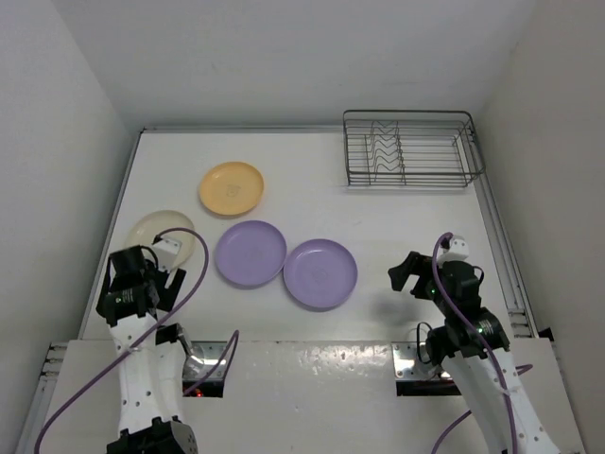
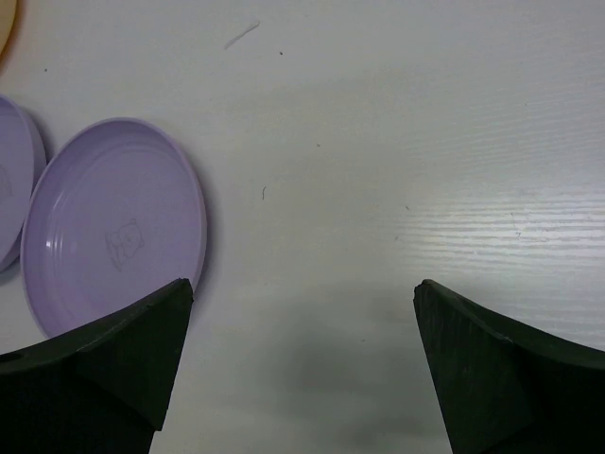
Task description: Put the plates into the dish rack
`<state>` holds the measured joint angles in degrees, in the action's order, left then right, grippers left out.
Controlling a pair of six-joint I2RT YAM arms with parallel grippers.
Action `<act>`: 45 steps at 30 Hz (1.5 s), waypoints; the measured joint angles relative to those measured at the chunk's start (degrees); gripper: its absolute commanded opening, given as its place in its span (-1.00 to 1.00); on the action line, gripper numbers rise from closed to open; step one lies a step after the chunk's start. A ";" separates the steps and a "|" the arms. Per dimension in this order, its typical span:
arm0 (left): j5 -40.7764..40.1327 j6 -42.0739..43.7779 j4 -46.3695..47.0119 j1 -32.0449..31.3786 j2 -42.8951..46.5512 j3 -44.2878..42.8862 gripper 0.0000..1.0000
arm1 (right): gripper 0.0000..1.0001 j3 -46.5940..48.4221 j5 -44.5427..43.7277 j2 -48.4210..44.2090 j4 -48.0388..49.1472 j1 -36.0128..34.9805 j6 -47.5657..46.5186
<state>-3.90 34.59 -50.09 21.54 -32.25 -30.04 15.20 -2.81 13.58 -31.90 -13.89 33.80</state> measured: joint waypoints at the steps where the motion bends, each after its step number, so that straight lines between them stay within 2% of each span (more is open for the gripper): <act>1: -0.07 -0.17 -0.02 0.00 0.35 0.00 1.00 | 1.00 -0.02 0.00 -0.04 0.00 -0.11 -0.02; 5: -0.92 -0.42 -1.51 0.00 -0.28 -2.89 1.00 | 1.00 -0.42 0.22 -0.09 0.13 -0.15 -0.15; 7: -0.11 0.66 -4.72 0.00 -3.13 -9.16 1.00 | 1.00 -0.52 0.81 0.13 0.20 -0.15 -0.31; 8: 1.03 1.18 -6.16 -0.02 -5.31 -13.22 0.91 | 1.00 -0.52 1.88 0.50 0.59 -0.15 -0.72; 9: 3.23 1.57 -9.09 -0.02 -9.18 -19.78 0.72 | 1.00 -0.50 3.37 1.27 1.25 -0.13 -1.03; 10: 5.31 1.81 -12.11 -0.22 -13.88 -27.54 0.39 | 1.00 -0.48 4.72 2.25 2.03 -0.13 -1.31; 11: 7.91 1.97 -14.62 -1.29 -21.49 -39.50 0.20 | 1.00 -0.15 6.45 4.07 2.69 -0.13 -1.81; 12: 8.83 0.70 -14.73 -2.08 -24.74 -44.13 0.20 | 1.00 0.50 8.37 6.78 3.72 -0.15 -2.19; 13: 9.49 -0.85 -17.94 -4.28 -32.28 -54.31 0.20 | 1.00 1.40 10.47 9.70 4.48 -0.15 -2.43; 15: 9.33 -3.30 -16.74 -9.94 -43.65 -68.39 0.32 | 1.00 4.37 15.30 17.70 6.62 -0.13 -2.75; 16: 9.18 -3.65 -15.41 -13.11 -47.93 -72.15 0.42 | 1.00 6.45 17.66 22.01 7.69 -0.13 -2.80; 19: 9.68 -2.75 -15.93 -22.47 -58.42 -72.50 0.50 | 0.92 14.58 22.51 35.04 8.76 -0.17 -3.52; 22: 11.65 -2.36 -17.20 -29.70 -67.63 -70.03 0.50 | 0.80 22.03 22.51 45.09 10.23 -0.61 -4.74; 25: 14.23 -2.89 -17.68 -32.11 -75.78 -69.92 0.39 | 0.73 24.44 20.48 49.83 11.76 -1.25 -5.86; 27: 15.13 -3.67 -17.62 -31.87 -79.54 -69.81 0.39 | 0.73 24.48 18.91 51.21 11.98 -1.99 -6.38; 34: 13.75 -7.30 -10.82 -29.16 -76.87 -55.82 0.44 | 0.73 24.46 11.17 53.70 13.40 -5.62 -6.51; 37: 14.53 -8.33 -9.44 -28.98 -76.87 -53.13 0.44 | 0.73 24.48 8.74 55.67 14.73 -6.75 -6.27; 42: 15.08 -9.09 -4.90 -29.86 -77.26 -50.42 0.36 | 0.73 26.56 5.38 60.41 14.93 -8.55 -6.47; 45: 14.08 -9.44 -2.29 -29.07 -77.26 -48.00 0.22 | 0.73 29.00 4.50 62.29 15.65 -8.94 -7.56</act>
<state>10.17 25.15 -52.38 -7.53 -109.51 -78.04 44.21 1.69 75.88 -16.25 -22.83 26.24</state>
